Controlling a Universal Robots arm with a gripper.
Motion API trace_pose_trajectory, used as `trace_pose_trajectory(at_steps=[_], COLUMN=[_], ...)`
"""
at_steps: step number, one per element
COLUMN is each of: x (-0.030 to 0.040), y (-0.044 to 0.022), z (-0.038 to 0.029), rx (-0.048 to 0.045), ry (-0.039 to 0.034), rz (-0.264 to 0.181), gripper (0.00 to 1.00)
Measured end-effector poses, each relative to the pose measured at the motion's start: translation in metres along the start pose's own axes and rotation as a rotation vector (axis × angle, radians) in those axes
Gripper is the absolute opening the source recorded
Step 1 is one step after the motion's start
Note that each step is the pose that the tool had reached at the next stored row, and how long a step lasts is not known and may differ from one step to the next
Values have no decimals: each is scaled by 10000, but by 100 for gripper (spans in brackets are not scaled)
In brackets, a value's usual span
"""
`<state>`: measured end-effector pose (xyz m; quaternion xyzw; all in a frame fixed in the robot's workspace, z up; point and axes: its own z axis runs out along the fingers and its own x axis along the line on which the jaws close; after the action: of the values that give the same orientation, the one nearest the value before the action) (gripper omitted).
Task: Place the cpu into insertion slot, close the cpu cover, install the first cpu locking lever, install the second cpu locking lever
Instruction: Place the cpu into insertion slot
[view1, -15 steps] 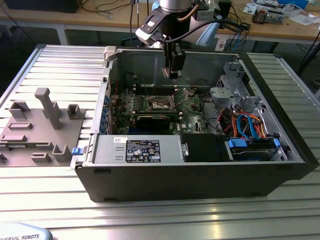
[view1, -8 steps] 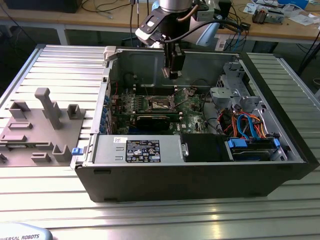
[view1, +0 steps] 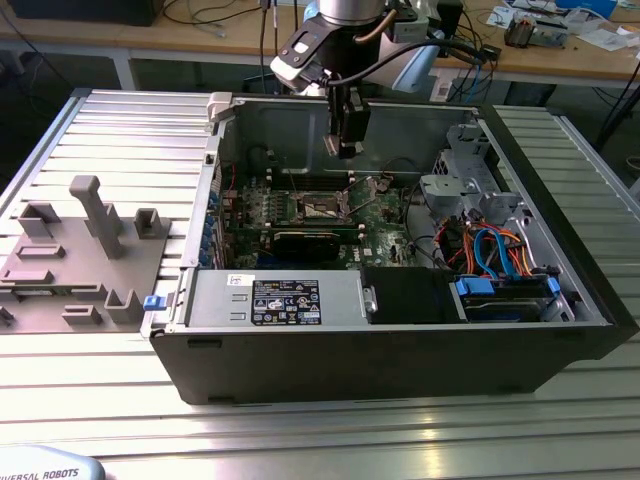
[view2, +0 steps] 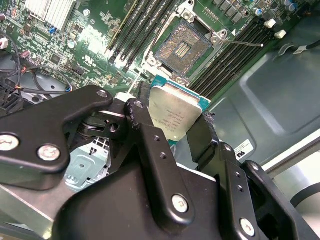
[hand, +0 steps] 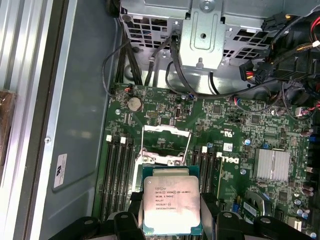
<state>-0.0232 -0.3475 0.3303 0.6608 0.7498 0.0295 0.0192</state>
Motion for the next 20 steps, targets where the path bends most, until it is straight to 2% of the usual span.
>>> trace_pose_trajectory(at_steps=[20], x=[0], y=[0], z=[3], rx=[-1], ry=[-8], rz=[118], gripper=[54])
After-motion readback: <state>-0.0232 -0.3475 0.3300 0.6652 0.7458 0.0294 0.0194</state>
